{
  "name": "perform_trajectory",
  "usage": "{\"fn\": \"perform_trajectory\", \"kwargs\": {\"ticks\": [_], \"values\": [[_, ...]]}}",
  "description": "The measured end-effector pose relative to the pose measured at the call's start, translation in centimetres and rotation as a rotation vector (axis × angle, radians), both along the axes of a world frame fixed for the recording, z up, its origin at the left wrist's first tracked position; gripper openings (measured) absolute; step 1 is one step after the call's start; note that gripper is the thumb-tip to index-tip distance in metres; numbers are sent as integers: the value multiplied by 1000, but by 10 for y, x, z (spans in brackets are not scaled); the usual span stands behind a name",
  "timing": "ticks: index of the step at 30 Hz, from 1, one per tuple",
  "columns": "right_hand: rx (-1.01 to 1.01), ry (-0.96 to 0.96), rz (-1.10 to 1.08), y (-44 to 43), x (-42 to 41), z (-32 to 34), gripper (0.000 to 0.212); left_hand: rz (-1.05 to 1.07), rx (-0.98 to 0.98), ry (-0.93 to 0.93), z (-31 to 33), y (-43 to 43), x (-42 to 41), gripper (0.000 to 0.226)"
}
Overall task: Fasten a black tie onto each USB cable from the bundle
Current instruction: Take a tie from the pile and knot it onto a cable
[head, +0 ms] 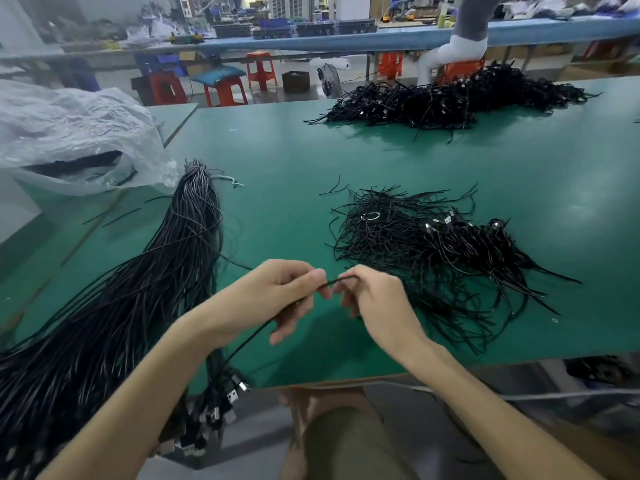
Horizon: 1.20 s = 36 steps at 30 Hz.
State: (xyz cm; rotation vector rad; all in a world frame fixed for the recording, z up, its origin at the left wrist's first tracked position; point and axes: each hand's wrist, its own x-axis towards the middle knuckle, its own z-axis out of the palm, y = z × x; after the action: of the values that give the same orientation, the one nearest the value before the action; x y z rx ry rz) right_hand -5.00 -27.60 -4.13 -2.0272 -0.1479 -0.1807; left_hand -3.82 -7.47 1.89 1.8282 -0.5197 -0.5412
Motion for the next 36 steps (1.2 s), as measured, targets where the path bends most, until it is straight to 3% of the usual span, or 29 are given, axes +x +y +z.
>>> {"fn": "perform_trajectory", "kwargs": {"ticks": [4,7,11,15,17,21,26,29,32,34,36], "values": [[296,124,-283,-29,14,-2,39,74,-310,84,6,36,16,30],[343,172,-312,-40,12,-8,39,133,-604,126,1,48,24,38],[121,82,-260,-35,4,-12,38,151,-881,185,-8,41,27,57],[-124,-8,-186,-32,-2,-10,33,256,-1146,297,-8,36,28,44],[-280,-81,-160,-31,-6,-10,26,368,-1142,328,-7,33,30,28],[-530,-175,-141,-37,-12,-10,15,554,-1040,373,-11,32,32,37],[-626,-174,-113,-47,-15,-10,19,547,-1349,502,-18,31,32,31],[-650,-219,-97,-50,-12,-16,19,412,-1228,486,-17,28,26,34],[-474,-149,-126,-48,-8,-15,25,102,-1035,389,-10,31,13,40],[-418,-104,-156,-47,-4,-8,34,-239,-769,301,0,32,3,37],[-363,-84,-130,-45,0,4,42,-520,-333,180,6,26,-7,37]]}}
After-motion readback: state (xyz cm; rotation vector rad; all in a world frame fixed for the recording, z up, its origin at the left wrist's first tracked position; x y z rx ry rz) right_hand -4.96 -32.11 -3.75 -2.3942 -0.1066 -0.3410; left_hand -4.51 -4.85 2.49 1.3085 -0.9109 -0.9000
